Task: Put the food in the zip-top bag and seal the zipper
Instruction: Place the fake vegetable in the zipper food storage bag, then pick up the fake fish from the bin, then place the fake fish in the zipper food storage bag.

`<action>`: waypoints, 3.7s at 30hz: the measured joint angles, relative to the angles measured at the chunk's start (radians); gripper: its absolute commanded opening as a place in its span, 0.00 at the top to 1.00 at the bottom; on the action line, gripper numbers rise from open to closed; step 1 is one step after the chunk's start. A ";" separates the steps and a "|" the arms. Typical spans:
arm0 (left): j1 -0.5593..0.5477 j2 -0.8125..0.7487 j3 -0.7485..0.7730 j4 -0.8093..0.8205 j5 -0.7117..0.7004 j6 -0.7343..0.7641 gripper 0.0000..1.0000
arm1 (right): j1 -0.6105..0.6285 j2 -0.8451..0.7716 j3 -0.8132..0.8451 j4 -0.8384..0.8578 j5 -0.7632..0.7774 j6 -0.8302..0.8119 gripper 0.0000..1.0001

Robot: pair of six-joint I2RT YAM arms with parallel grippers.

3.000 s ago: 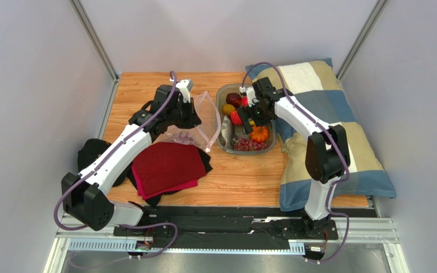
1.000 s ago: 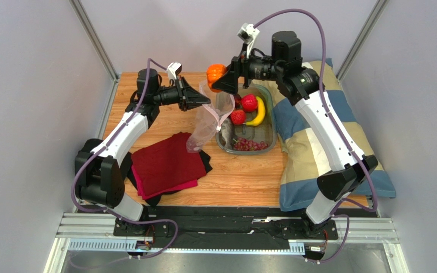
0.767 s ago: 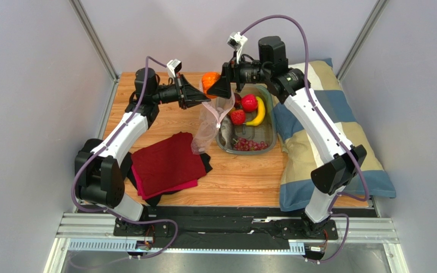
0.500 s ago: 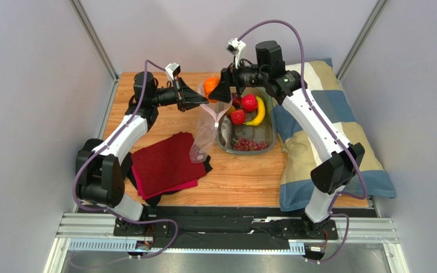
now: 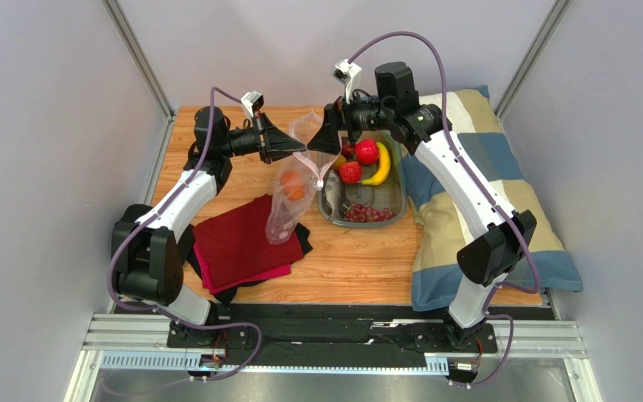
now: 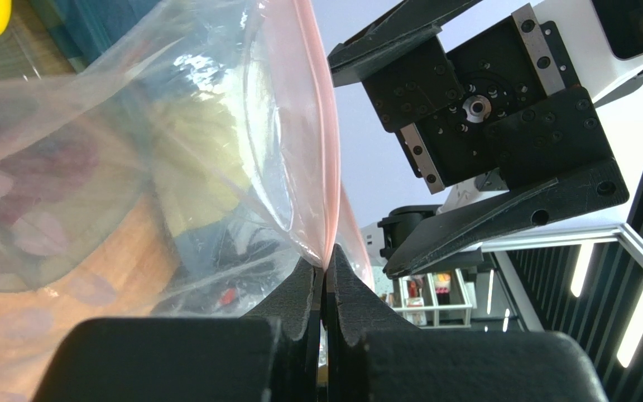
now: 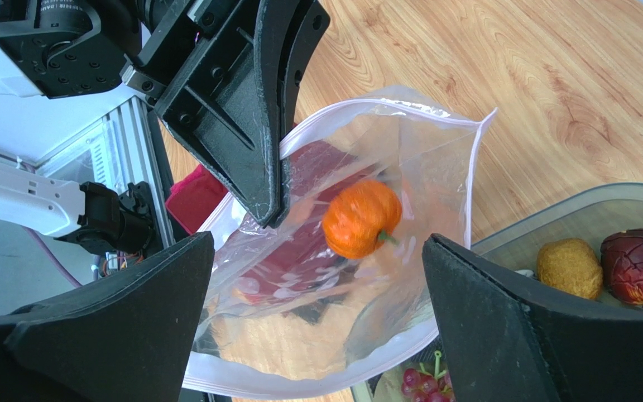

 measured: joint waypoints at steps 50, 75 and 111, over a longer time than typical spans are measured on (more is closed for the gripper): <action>0.080 0.052 -0.025 0.110 0.029 0.005 1.00 | -0.040 0.205 -0.528 0.062 0.181 0.506 0.28; 0.080 0.015 -0.026 -0.031 0.029 0.121 1.00 | -0.087 0.177 -0.499 -0.019 0.031 0.496 1.00; -0.018 -0.131 0.192 -0.774 -0.253 0.718 1.00 | 0.137 -0.091 0.240 -0.573 0.947 -0.541 1.00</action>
